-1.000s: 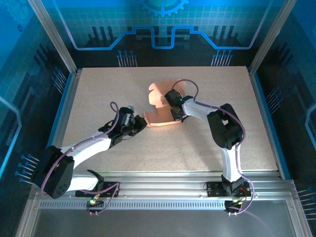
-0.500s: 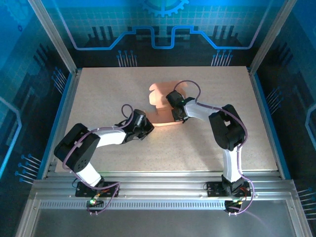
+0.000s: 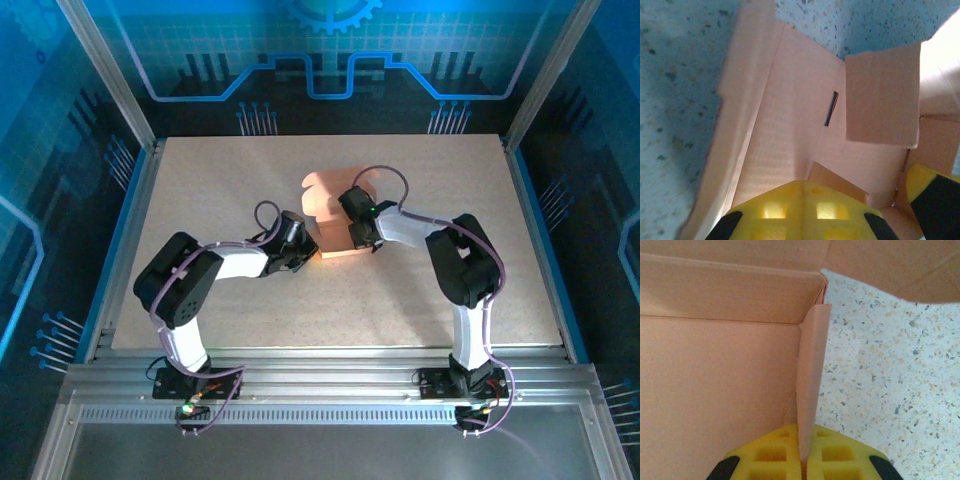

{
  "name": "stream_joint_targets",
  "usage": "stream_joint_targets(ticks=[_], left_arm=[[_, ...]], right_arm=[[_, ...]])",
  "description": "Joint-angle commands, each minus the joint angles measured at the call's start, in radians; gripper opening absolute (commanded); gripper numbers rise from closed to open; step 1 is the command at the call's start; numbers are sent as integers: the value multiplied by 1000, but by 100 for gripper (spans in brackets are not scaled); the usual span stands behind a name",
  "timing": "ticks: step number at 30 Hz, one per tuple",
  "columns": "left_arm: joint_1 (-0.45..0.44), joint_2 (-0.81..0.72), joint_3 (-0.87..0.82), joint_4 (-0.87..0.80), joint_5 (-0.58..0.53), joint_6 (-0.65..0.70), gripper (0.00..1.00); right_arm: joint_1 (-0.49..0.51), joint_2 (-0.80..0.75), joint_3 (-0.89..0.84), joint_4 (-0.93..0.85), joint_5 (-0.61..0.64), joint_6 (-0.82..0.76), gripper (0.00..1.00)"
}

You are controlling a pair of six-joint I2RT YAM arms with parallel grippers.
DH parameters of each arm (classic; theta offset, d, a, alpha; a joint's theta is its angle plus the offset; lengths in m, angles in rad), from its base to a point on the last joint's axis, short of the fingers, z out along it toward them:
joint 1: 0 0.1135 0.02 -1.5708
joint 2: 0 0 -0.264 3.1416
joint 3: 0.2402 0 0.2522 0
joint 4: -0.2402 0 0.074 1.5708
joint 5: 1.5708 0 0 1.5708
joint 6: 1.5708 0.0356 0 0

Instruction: Fold the paper box

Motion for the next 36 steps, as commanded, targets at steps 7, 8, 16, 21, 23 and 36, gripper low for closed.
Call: stream_joint_targets(ticks=[7, 8, 16, 21, 23, 36], left_arm=[[8, 86, 114, 27, 114, 104, 4], [7, 91, 123, 15, 120, 109, 4], [3, 43, 87, 10, 87, 114, 6], [9, -76, 62, -93, 9, 196, 12], [9, -134, 49, -135, -21, 231, 14], [143, -469, -201, -234, -117, 279, 55]], right_arm=[[33, 1, -41, -11, -116, -60, 0], [34, 5, -38, -14, -116, -58, 0], [26, 34, 3, -78, -62, -14, 0], [3, 28, 2, -89, -59, 14, 0], [1, 28, 3, -92, -58, 14, 0], [-16, 22, -7, -63, -120, 23, 0]])
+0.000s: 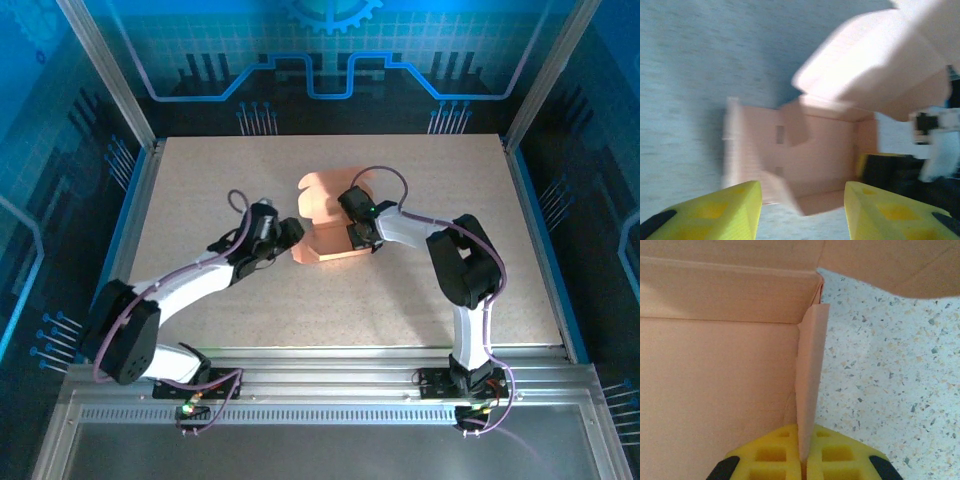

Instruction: Fold the paper box

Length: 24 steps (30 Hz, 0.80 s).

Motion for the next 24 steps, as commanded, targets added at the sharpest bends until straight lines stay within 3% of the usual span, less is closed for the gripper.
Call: stream_joint_targets(ticks=[1, 8, 12, 15, 24], left_arm=[[99, -27, -105, -27, 14, -17, 54], [218, 59, -195, 149, 149, -94, 51], [255, 161, -261, 456, 303, -231, 59], [260, 209, -304, 658, 336, -318, 62], [241, 309, -281, 895, 462, -478, 60]], right_arm=[[-20, 19, -16, -45, -97, 20, 0], [-57, -51, -67, 25, -257, 36, 0], [-75, -87, -89, 36, -310, 44, 0], [-91, -108, -107, 50, -350, 58, 0], [-103, -125, -112, 61, -393, 73, 0]])
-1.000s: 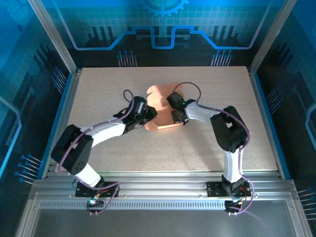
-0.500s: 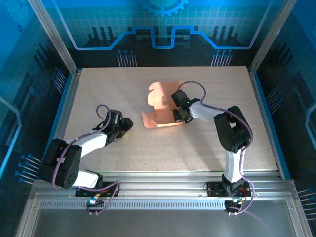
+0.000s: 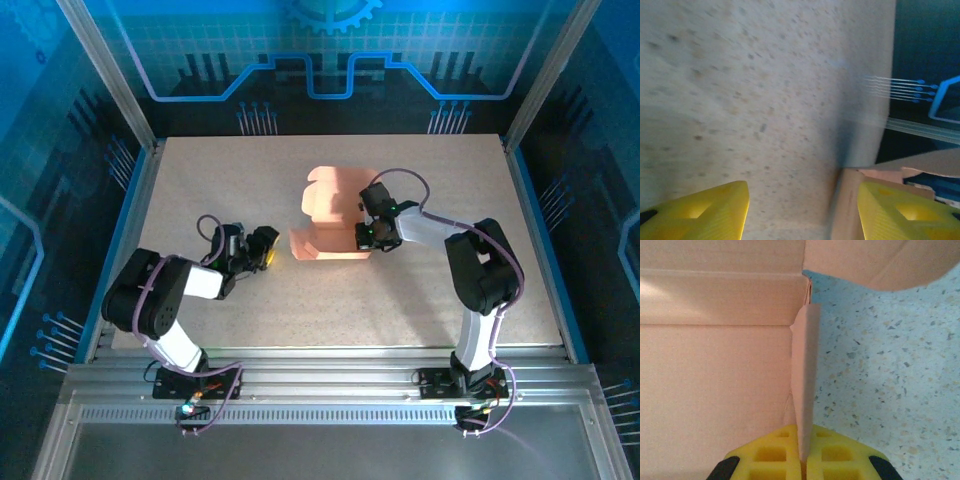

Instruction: Fold the paper box

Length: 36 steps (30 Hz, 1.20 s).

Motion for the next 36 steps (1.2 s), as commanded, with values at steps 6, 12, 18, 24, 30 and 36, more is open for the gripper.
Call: stream_joint_targets(ticks=[6, 12, 18, 24, 30, 36], left_arm=[[-58, -5, 20, 148, 78, -121, 48], [-73, -87, 48, 27, 77, -81, 45], [-94, -58, 90, 26, 108, -102, 49], [-110, 13, 98, 123, 123, -141, 50], [-139, -2, 142, 89, 132, -124, 48], [-158, -30, 197, -115, 115, -7, 49]], right_arm=[[-8, -7, 16, -22, -4, 24, 0], [-3, 6, 40, -39, 22, 14, 0], [5, -2, 43, -36, 15, 13, 0], [5, -22, 39, -27, -6, 7, 0], [6, -5, 48, -32, -3, 7, 0], [24, -3, 62, -41, 21, -3, 0]])
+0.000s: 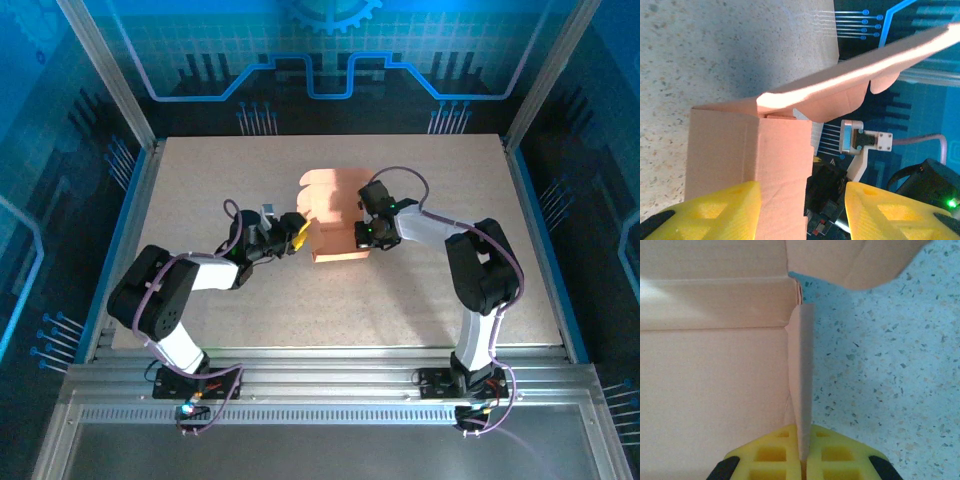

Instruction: Fold the paper box

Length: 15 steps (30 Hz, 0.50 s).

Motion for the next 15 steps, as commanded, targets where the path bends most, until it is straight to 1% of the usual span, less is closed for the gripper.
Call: stream_joint_targets(ticks=[1, 4, 6, 8, 11, 15], left_arm=[[-10, -22, 36, -144, 7, 85, 49], [-12, 1, 51, -209, -1, 126, 49], [-12, 19, 52, -220, -4, 144, 48], [-12, 39, 51, -209, -4, 154, 44], [-12, 63, 54, -215, -10, 165, 43], [-15, 79, 63, -280, -37, 204, 40]], right_arm=[[19, -3, 40, -15, 4, -13, 0], [30, -5, 48, -24, 23, -23, 0], [36, -7, 48, -22, 28, -28, 0], [37, -9, 44, -14, 23, -28, 0], [39, -9, 42, -12, 23, -29, 0], [39, -12, 41, -13, 29, -33, 0]])
